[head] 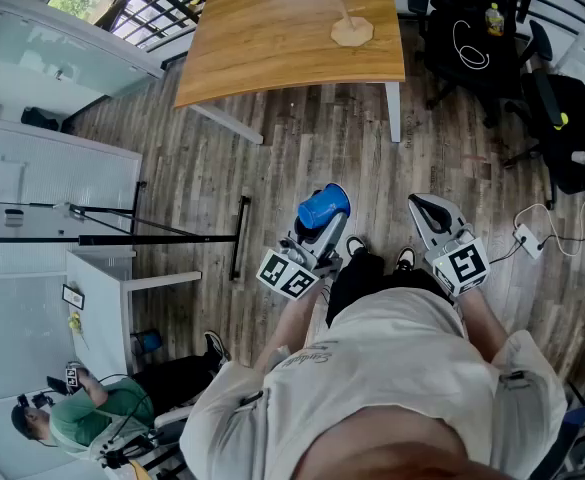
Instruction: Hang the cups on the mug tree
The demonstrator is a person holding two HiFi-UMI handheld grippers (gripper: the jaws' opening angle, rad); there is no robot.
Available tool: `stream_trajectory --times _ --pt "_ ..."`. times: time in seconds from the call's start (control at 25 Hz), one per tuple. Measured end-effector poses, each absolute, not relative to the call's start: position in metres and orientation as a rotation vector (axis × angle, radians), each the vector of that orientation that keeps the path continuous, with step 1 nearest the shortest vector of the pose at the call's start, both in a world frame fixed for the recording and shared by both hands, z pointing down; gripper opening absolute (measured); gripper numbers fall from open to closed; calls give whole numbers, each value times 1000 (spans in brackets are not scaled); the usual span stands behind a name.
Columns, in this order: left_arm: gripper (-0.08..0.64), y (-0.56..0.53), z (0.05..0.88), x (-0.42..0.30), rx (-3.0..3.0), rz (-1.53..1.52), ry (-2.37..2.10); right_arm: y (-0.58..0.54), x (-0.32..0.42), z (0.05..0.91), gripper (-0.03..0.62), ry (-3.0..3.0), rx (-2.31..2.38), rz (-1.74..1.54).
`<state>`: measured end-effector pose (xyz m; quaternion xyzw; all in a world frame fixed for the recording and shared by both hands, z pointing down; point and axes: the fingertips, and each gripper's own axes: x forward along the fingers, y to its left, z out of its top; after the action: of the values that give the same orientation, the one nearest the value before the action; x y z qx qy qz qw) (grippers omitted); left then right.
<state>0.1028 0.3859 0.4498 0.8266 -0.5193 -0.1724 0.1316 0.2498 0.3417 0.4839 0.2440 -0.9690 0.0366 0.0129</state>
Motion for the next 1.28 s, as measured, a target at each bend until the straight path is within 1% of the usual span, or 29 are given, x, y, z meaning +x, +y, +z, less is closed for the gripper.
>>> stream_trajectory --times 0.4,0.68,0.84,1.04,1.28 --pt "293 391 456 69 2374 -549 -1541 338 233 484 -5 -2991 805 117" --pt "293 361 448 38 2381 -589 -1506 309 215 468 -5 -2950 884 85" --pt "293 341 428 20 2447 -600 -1495 296 195 459 -5 -2940 895 69" --pt "293 318 416 8 2610 -390 -1503 273 166 444 -5 -2927 915 29" --pt "293 302 420 -29 2578 -465 -1456 263 122 444 -5 -2910 905 8"
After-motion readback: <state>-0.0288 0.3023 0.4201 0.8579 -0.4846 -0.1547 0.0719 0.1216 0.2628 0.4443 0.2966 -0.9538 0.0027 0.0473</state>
